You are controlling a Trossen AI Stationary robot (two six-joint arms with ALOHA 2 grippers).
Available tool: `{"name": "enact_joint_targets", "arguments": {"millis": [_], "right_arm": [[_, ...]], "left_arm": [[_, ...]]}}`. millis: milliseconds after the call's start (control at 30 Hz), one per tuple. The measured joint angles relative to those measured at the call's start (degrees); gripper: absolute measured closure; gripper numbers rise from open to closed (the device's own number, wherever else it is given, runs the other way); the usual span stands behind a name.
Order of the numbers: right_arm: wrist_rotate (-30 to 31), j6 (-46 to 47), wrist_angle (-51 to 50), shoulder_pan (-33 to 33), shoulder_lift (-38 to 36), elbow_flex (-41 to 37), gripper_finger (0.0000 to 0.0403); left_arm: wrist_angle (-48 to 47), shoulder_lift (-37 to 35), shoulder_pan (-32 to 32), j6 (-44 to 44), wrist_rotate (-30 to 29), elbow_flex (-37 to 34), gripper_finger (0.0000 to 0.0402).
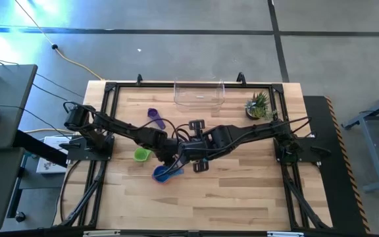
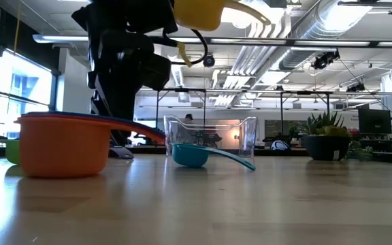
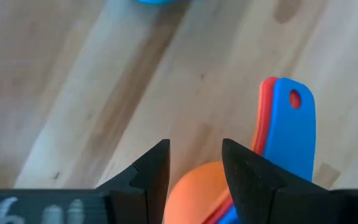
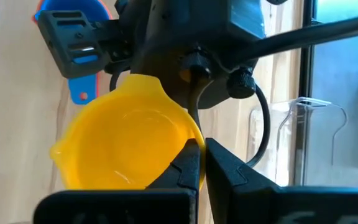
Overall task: Nest measuring cups in basket
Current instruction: Stack the yellow measuring cup on top of the blue measuring cup
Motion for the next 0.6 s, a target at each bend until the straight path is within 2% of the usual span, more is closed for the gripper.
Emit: {"name": "enact_joint_targets", "arguments": {"millis": [333,600], "right_arm": [[-1.6,4.7,0.1,0.8,0.0,0.0,0.0403],[-1.8,9.3,2.1,2.6,0.0,0.0,0.0403]], "left_arm": [[0.0,-0.8,-0.4,0.8,0.5,0.0,0.0264],[-1.9,-7.1,-0.3,0.7,0.0,0.1,0.0264]]}}
